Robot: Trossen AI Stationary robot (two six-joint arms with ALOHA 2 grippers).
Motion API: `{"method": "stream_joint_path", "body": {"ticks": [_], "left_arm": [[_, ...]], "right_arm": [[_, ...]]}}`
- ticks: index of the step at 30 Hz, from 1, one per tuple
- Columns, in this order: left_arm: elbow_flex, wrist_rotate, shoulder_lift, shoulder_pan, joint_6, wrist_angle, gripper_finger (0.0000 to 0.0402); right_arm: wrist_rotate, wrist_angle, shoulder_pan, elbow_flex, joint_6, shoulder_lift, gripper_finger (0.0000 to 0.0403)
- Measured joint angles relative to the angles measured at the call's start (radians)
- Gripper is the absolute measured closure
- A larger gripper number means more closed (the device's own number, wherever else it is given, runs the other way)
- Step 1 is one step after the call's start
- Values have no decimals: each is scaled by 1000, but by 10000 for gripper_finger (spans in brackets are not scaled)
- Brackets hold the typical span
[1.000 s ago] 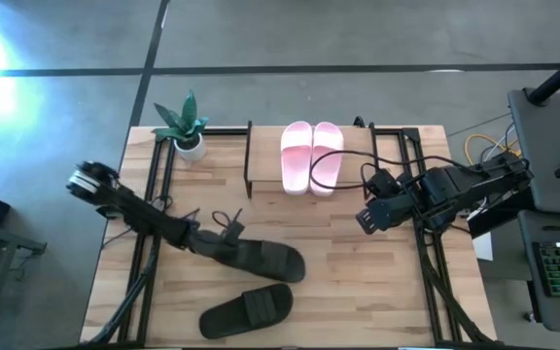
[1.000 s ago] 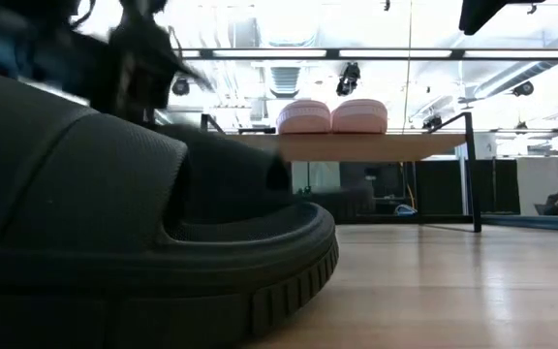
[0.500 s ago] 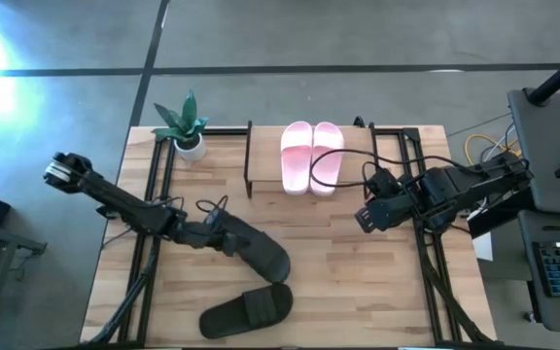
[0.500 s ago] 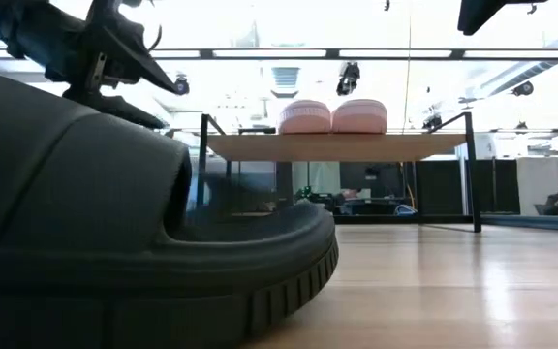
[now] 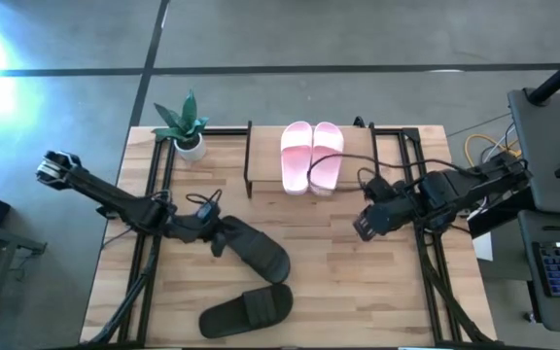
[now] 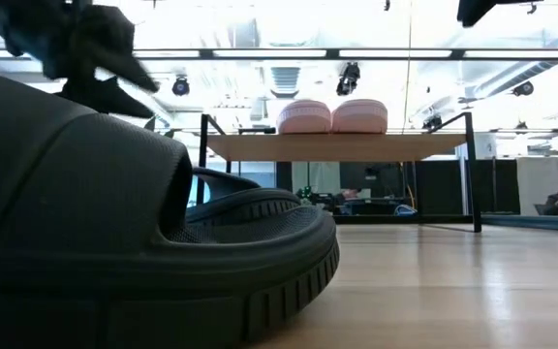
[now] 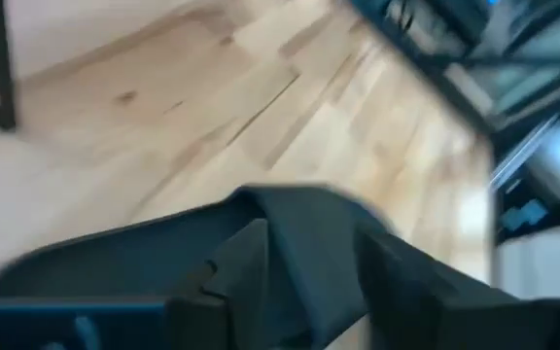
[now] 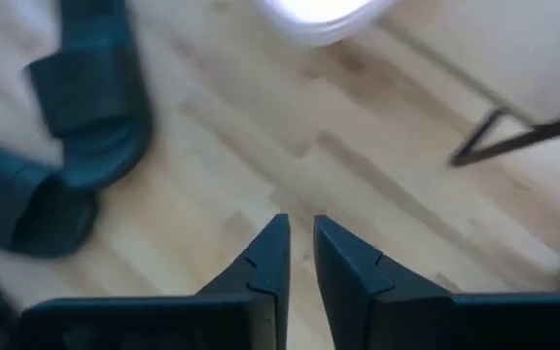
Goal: Pick and place slides into the shelf
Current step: Put the top black slipper under the shelf
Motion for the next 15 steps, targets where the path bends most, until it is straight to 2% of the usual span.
{"method": "stream_joint_path", "body": {"ticks": [3, 6, 12, 15], "left_arm": [[0, 11, -13, 0, 54, -118, 321], [0, 12, -10, 11, 93, -184, 385], [2, -99, 36, 60, 293, -183, 389], [10, -71, 76, 117, 402, -180, 389]], "right_arm": [[-3, 14, 38, 0, -6, 26, 387], [-4, -10, 57, 0, 30, 56, 393], [-5, -27, 60, 0, 82, 115, 394], [-5, -24, 60, 0, 97, 139, 394]]}}
